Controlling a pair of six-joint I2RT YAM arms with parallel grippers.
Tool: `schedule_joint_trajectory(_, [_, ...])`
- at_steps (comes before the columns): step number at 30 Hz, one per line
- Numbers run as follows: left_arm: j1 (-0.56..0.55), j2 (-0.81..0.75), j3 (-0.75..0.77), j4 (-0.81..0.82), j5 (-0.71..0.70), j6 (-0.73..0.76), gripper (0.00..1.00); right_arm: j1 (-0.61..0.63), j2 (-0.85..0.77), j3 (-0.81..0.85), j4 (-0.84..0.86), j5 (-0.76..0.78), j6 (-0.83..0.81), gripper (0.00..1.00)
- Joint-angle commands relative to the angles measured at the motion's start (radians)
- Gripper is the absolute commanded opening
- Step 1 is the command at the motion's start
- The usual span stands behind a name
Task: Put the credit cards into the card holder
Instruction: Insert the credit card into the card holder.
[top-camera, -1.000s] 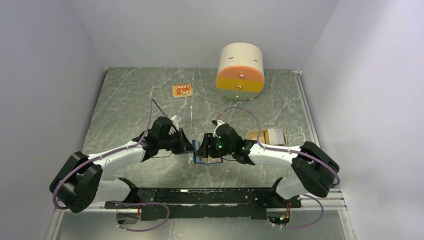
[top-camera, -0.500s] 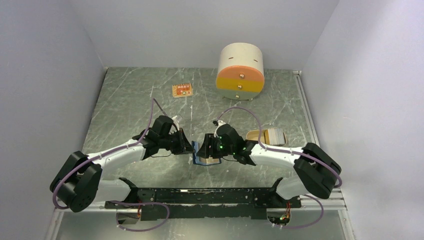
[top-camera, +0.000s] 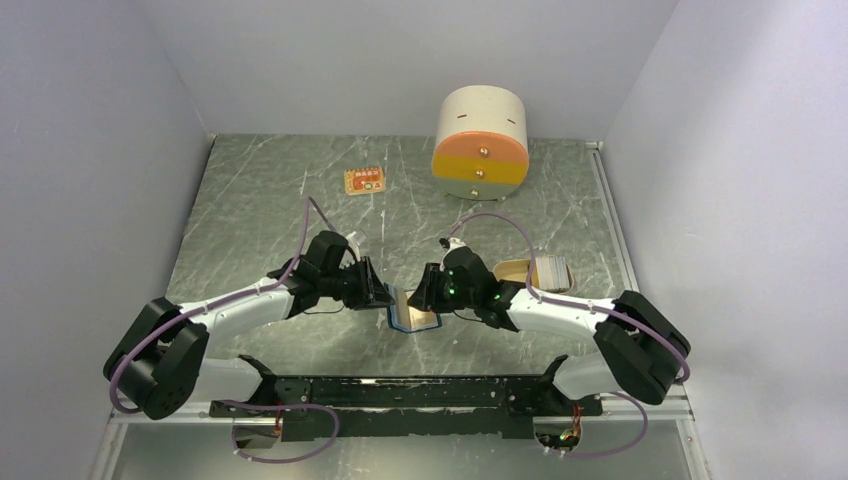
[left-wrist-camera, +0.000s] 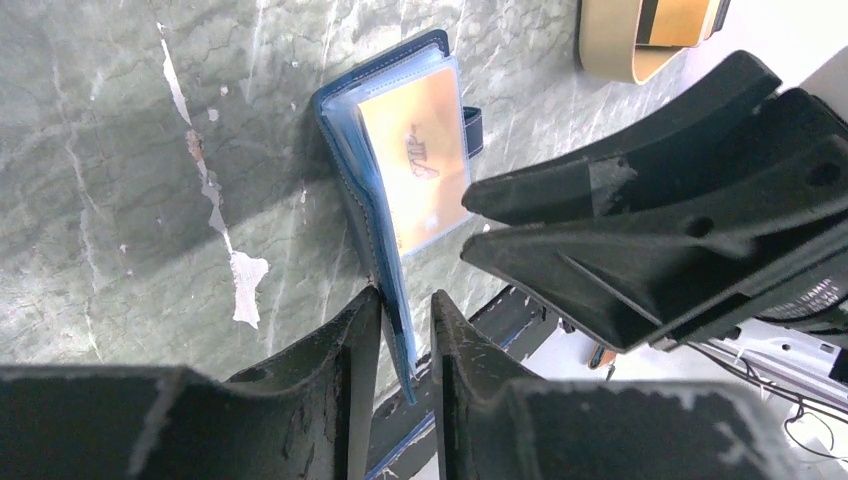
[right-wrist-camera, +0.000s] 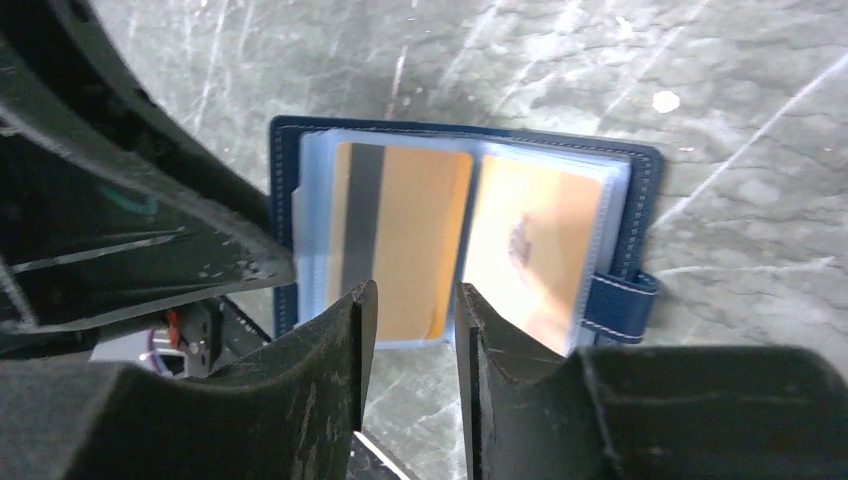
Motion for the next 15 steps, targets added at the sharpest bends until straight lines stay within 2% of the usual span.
schedule_joint_trajectory(1, [-0.005,0.013,0.033,0.041,0.019,0.004,0.30,-0.015,0.032,-0.012,0.016,0.030,-0.024,0.38])
schedule_joint_trajectory(8, [-0.005,0.056,0.039,0.068,0.024,0.006,0.27,-0.015,0.098,-0.024,0.064,-0.002,-0.016,0.37])
schedule_joint_trajectory(13, [-0.005,0.049,0.034,0.080,0.021,0.003,0.11,-0.016,0.123,-0.028,0.081,-0.002,-0.016,0.37])
schedule_joint_trajectory(15, [-0.005,0.036,0.024,0.098,0.030,-0.001,0.09,-0.016,0.141,-0.029,0.093,-0.005,-0.015,0.37])
